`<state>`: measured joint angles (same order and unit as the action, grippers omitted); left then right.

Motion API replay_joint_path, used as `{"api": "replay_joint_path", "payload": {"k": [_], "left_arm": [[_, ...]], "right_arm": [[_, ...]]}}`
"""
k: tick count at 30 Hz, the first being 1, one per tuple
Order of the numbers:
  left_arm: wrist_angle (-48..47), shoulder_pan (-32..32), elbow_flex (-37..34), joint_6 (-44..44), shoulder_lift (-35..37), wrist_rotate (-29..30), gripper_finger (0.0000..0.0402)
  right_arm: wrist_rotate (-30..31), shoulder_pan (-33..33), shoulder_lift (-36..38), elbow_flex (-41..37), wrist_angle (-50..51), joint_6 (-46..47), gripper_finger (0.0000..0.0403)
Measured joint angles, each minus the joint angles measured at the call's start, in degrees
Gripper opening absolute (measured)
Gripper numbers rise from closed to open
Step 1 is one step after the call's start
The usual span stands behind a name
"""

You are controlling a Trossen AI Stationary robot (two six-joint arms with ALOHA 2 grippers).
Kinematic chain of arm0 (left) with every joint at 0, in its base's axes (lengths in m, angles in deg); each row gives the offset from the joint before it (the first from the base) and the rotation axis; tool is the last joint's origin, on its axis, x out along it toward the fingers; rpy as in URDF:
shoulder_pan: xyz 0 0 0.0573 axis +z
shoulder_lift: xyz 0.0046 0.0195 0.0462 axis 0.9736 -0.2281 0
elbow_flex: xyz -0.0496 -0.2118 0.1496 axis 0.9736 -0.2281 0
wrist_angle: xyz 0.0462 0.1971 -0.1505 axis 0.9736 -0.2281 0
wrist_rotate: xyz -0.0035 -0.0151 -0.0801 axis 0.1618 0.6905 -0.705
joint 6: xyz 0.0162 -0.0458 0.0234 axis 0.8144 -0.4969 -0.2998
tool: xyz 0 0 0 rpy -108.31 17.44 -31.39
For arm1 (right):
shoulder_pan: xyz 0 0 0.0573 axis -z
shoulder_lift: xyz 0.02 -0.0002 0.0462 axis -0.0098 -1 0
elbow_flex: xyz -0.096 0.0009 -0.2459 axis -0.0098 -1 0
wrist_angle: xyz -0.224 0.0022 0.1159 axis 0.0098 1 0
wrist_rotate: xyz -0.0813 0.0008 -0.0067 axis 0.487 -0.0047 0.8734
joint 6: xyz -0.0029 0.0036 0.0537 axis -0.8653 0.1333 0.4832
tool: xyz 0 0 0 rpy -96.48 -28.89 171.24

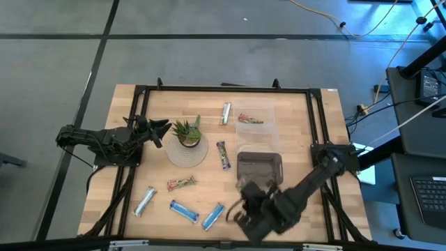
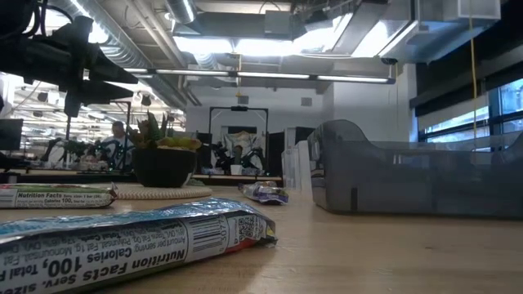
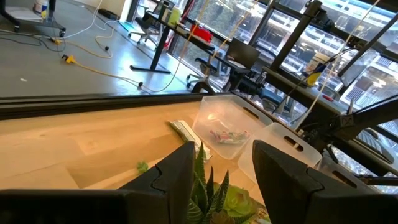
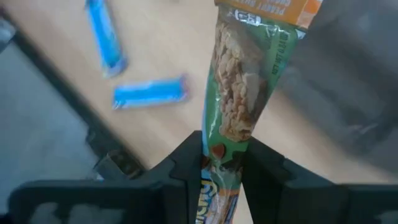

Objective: Pick and place Granola Bars by type
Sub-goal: Put the bottom yellow granola bar into the bottom transparent bin

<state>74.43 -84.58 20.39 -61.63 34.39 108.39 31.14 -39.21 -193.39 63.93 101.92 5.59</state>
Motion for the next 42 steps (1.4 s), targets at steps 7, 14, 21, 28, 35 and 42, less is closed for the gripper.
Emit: {"api": "replay_joint_path", "payload": {"k": [7,14,21,28,35,42], "left_arm": [[0.00,-0.01,-0.01,-2.37,-0.22,-2.12,0.0157],[-0.01,-0.01,0.00,-2.49,-0.26,-2.84,0.0157],[-0.01,-0.01,0.00,-2.51,-0.26,-2.60,0.0157],[-0.03,-0.01,0.00,-2.49,-0.26,-2.12,0.0157],[-0.03,-0.01,-0.02,-2.49,-0.26,2.38,0.0157],[-0.16,0.01,-0.02,-1.92,-0.26,3.54,0.0157]], "right_arm": [[1.44,5.75,6.37,-0.67,0.17,-18.38,0.0100],[0.94,14.57,10.29,-0.70,0.10,-39.80,0.0100],[-3.91,24.63,11.13,-0.70,0.11,-58.77,0.0100],[-7.73,34.13,11.13,-1.45,-0.02,-76.30,0.0100],[-11.47,42.91,11.51,-10.96,0.06,-86.38,0.0100],[-12.10,48.59,11.99,-25.25,-3.14,-92.05,0.0100]]}}
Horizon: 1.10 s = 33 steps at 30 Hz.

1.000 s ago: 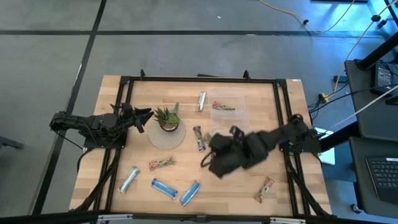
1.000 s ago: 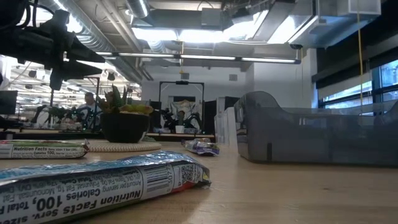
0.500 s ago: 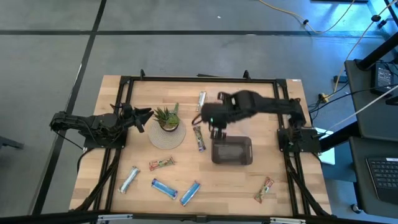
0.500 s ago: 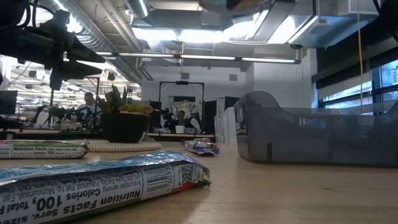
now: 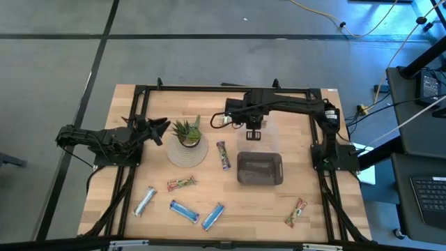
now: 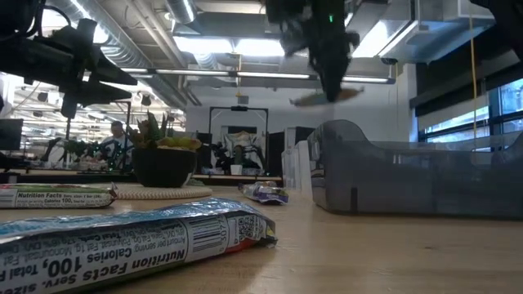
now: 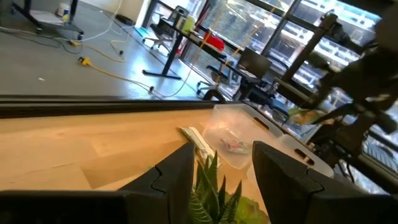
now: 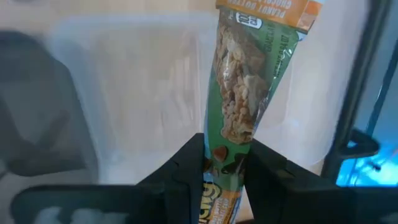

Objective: Pick and place Granola Bars by type
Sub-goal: Put the bottom yellow granola bar into the bottom transparent bin

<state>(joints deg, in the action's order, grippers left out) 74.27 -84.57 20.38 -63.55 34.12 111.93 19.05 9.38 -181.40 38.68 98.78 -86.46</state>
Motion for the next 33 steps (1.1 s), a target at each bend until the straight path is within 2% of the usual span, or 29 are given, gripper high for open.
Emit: {"api": "replay_joint_path", "payload": {"k": [5,9,15,27,33], "left_arm": [[0.00,-0.01,0.01,4.53,0.00,-0.44,0.0157],[-0.03,-0.01,0.00,7.94,0.00,-0.46,0.0157],[-0.03,-0.02,0.01,9.06,-0.01,-0.48,0.0157],[-0.05,-0.02,0.01,9.02,-0.01,-0.53,0.0157],[-0.05,-0.02,0.02,8.97,-0.02,-0.50,0.0157]], "right_arm": [[-6.52,1.16,1.96,-9.00,-2.75,-2.07,0.0100],[-7.36,0.59,5.21,-16.49,-6.39,-4.04,0.0100],[-11.50,-0.07,11.40,-26.34,-19.14,-5.68,0.0100],[-11.58,-0.07,11.87,-38.79,-33.03,-8.83,0.0100],[-10.48,-0.07,11.88,-40.45,-33.48,-8.79,0.0100]]}}
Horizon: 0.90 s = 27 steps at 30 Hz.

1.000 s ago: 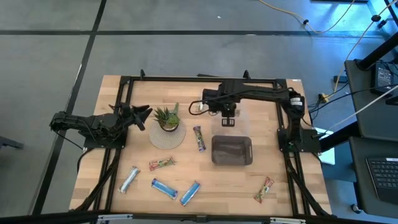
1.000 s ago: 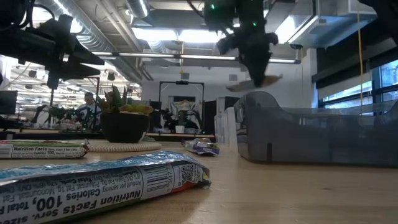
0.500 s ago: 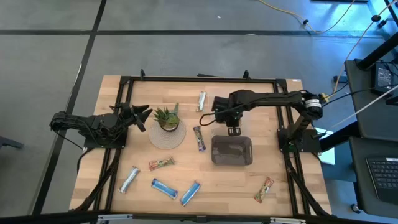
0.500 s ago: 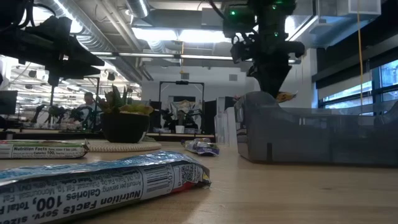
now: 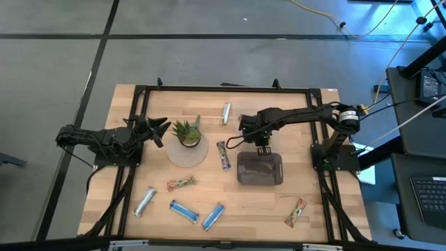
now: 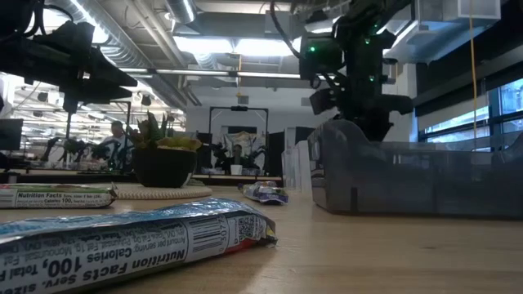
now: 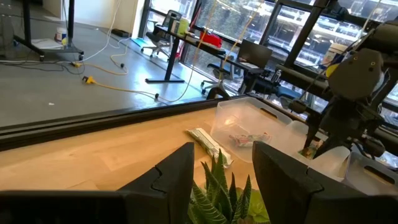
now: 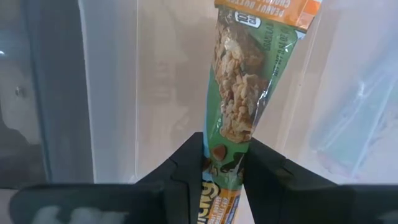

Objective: Pick and place Granola Bars by type
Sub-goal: Put the bottom yellow granola bar into the bottom transparent bin, then put the top blue granola bar into the black bin

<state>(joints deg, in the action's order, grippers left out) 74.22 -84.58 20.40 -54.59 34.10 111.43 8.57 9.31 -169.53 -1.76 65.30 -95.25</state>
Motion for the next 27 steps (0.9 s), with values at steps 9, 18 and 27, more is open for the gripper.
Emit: {"api": "replay_joint_path", "payload": {"k": [9,18,27], "left_arm": [[0.00,0.00,0.00,0.00,0.00,-0.02,0.0157],[0.00,0.02,0.00,-0.02,0.02,-0.01,0.0157],[-0.02,0.00,-0.01,0.05,0.00,0.21,0.0157]], "right_arm": [[0.03,0.00,0.01,-0.03,-0.58,0.04,0.0122],[10.69,0.04,0.82,2.34,4.96,2.26,0.0213],[10.25,0.04,1.30,15.67,7.59,17.07,0.0244]]}}
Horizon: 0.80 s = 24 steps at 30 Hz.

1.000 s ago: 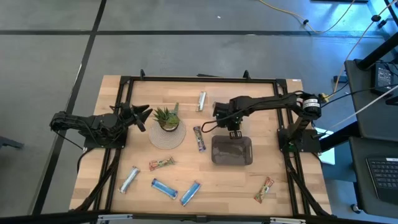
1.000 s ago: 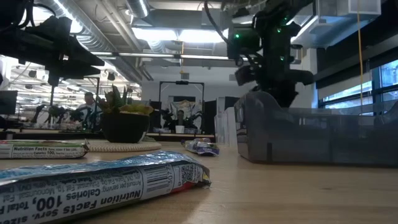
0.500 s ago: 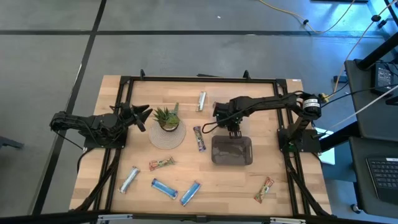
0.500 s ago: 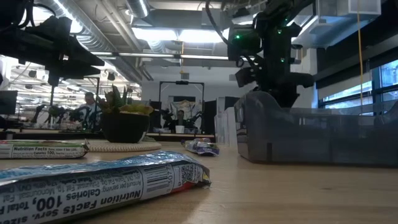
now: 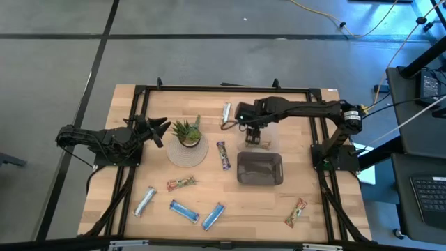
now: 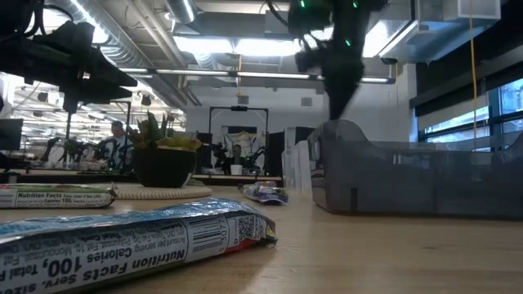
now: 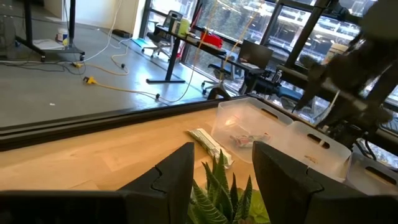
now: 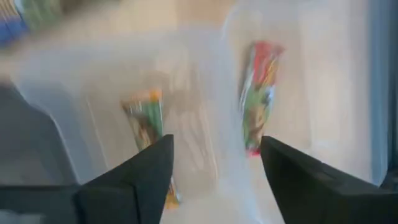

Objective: Pick and place Granola Bars by type
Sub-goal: Put the top blue granola bar into the black bin

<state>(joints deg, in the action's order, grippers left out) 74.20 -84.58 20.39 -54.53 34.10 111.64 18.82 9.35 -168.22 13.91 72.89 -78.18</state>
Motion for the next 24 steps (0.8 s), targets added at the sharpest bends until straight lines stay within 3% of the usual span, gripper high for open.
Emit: {"api": "replay_joint_path", "payload": {"k": [9,18,24], "left_arm": [[0.00,-0.01,0.01,-0.02,0.00,-0.02,0.0157],[0.00,-0.01,0.00,-0.02,0.01,-0.02,0.0157],[0.00,0.01,0.01,-0.04,0.00,-0.12,0.0157]], "right_arm": [[-9.08,-0.74,0.02,6.53,-10.58,2.84,0.0277],[-8.82,-2.28,-1.83,6.46,-14.97,3.52,0.0352],[-8.23,-4.13,-2.70,6.46,-17.07,2.89,0.0362]]}}
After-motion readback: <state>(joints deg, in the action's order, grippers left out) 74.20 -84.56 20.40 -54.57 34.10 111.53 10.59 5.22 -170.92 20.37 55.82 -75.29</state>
